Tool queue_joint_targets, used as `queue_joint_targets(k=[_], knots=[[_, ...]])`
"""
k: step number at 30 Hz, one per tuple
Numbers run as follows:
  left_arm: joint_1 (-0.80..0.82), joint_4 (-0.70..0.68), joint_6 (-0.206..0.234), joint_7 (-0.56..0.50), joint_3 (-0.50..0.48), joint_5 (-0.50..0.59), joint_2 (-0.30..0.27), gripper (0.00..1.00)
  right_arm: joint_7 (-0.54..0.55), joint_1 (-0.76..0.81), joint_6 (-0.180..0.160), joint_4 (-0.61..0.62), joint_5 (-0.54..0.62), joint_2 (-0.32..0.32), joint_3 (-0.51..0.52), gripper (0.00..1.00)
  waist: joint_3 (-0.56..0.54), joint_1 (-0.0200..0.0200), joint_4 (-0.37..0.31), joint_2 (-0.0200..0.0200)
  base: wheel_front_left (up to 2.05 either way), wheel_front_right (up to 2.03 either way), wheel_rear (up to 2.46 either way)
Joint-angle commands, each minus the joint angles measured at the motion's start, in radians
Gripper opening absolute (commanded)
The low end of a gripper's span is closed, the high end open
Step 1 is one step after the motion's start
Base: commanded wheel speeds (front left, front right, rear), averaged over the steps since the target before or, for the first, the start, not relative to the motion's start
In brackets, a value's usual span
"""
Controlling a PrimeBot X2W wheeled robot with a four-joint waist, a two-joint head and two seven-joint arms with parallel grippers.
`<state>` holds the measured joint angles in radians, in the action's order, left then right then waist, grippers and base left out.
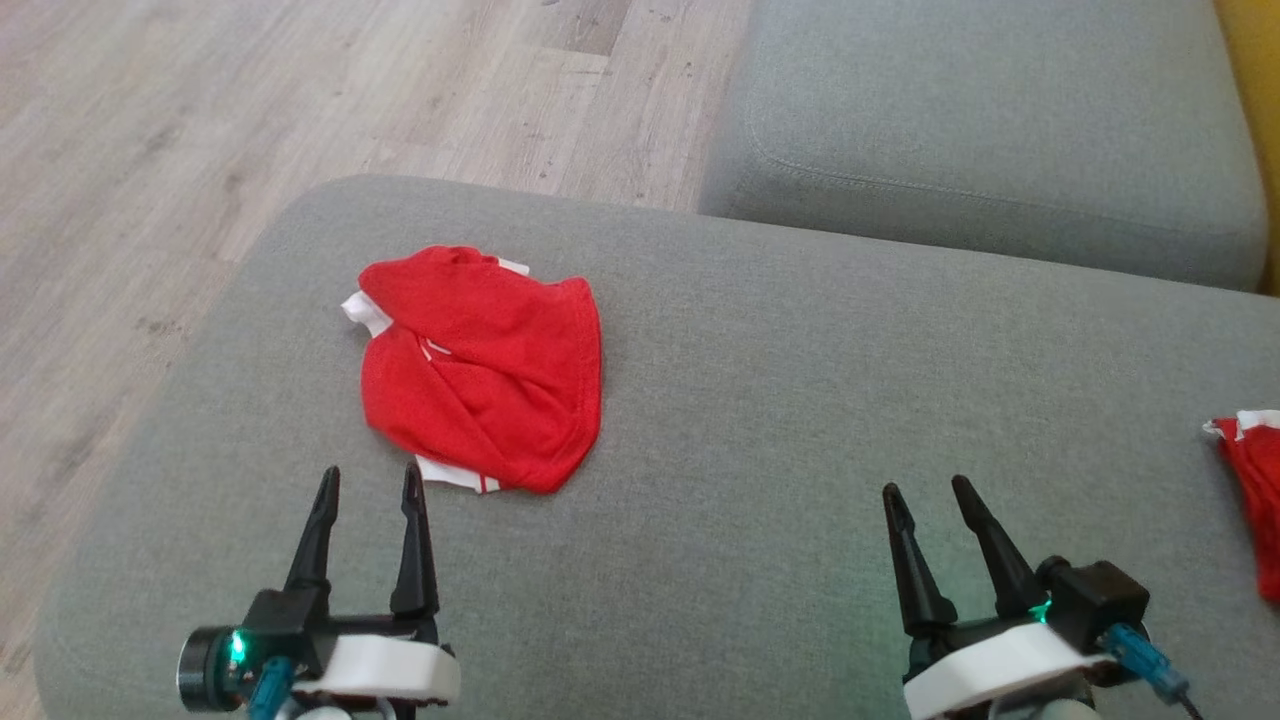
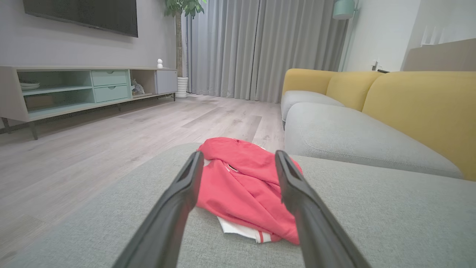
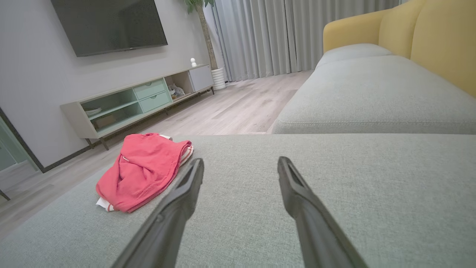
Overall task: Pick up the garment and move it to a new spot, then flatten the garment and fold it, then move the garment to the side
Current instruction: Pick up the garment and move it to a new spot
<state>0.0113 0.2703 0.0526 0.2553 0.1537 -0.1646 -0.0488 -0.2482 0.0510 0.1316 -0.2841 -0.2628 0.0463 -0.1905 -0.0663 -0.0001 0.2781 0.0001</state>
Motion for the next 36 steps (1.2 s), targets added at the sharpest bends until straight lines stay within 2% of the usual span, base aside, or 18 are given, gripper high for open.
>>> queue_joint_targets(k=[1, 6, 10, 13, 16, 20, 27, 32, 36], knots=[[0.028, -0.035, -0.004, 0.006, -0.037, 0.012, -0.001, 1.00, -0.014, -0.030, -0.001, 0.027, -0.003, 0.004, -0.024, 1.00, 0.004, 0.0001, -0.003, -0.0001, 0.00, 0.00, 0.00], [0.075, -0.019, -0.061, 0.006, -0.001, 0.048, -0.025, 1.00, -0.014, -0.042, -0.001, 0.030, -0.001, 0.004, -0.019, 1.00, 0.038, 0.0001, -0.027, -0.0001, 0.00, 0.00, 0.00], [0.199, 0.040, -0.107, -0.004, 0.017, 0.059, -0.060, 1.00, -0.014, -0.065, -0.001, 0.040, 0.016, 0.004, -0.011, 1.00, 0.105, 0.0001, -0.057, -0.0001, 0.00, 0.00, 0.00], [0.339, 0.097, -0.142, -0.074, 0.041, 0.063, -0.090, 1.00, -0.014, -0.095, -0.001, 0.050, 0.036, 0.004, -0.001, 1.00, 0.166, 0.0001, -0.080, -0.0001, 0.00, 0.00, 0.00], [0.482, 0.176, -0.176, -0.199, 0.100, 0.041, -0.133, 1.00, -0.014, -0.130, -0.001, 0.059, 0.034, 0.004, 0.004, 1.00, 0.228, 0.0001, -0.111, -0.0001, 0.00, 0.00, 0.00], [0.650, 0.268, -0.182, -0.331, 0.195, -0.024, -0.204, 1.00, -0.014, -0.184, -0.001, 0.075, 0.033, 0.004, -0.005, 1.00, 0.294, 0.0001, -0.159, -0.0001, 0.00, 0.00, 0.00], [0.834, 0.398, -0.183, -0.466, 0.351, -0.184, -0.317, 1.00, -0.014, -0.237, -0.001, 0.092, 0.028, 0.004, -0.030, 1.00, 0.368, 0.0001, -0.230, -0.0001, 0.00, 0.00, 0.00], [0.887, 0.472, -0.183, -0.514, 0.430, -0.283, -0.359, 1.00, -0.014, -0.247, -0.001, 0.093, 0.023, 0.004, -0.033, 1.00, 0.387, 0.0001, -0.258, -0.0001, 0.00, 0.00, 0.00], [0.905, 0.514, -0.183, -0.518, 0.465, -0.356, -0.371, 1.00, -0.014, -0.249, -0.001, 0.093, 0.020, 0.004, -0.034, 1.00, 0.390, 0.0001, -0.268, -0.0001, 0.00, 0.00, 0.00]])
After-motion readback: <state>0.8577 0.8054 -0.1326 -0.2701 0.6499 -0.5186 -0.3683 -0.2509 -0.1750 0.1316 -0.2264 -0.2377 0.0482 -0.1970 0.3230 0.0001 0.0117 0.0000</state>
